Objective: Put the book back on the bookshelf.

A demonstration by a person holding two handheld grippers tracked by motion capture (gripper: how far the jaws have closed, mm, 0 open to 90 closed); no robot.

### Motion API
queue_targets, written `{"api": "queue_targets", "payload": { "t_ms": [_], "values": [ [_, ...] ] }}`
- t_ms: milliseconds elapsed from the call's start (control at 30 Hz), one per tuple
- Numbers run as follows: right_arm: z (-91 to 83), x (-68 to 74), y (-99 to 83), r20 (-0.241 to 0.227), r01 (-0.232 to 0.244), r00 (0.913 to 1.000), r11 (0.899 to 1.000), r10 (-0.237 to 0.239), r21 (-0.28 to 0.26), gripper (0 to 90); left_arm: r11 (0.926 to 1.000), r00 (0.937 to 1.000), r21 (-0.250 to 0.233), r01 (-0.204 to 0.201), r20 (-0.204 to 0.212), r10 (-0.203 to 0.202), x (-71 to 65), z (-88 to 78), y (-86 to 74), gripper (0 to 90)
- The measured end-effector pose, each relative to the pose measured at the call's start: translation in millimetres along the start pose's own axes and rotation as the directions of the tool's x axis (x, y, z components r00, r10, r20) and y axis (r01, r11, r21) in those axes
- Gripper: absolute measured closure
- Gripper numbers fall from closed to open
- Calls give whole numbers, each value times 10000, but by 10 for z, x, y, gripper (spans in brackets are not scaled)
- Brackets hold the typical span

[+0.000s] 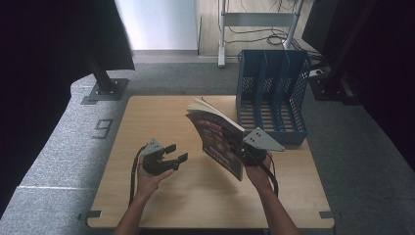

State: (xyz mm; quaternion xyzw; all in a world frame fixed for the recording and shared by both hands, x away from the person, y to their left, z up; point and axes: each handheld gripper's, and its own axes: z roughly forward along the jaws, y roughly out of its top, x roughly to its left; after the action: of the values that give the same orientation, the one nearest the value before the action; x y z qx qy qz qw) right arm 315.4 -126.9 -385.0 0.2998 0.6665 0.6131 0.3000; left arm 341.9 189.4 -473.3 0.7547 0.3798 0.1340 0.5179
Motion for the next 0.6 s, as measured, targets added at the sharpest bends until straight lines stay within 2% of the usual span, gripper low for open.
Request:
{"api": "queue_targets", "payload": {
  "t_ms": [600],
  "values": [
    [-19,-63,104,218,17,9998,9997,-12,-228,816,10000,10000,22,-2,19,2,0,-3,-1,329]
  ]
}}
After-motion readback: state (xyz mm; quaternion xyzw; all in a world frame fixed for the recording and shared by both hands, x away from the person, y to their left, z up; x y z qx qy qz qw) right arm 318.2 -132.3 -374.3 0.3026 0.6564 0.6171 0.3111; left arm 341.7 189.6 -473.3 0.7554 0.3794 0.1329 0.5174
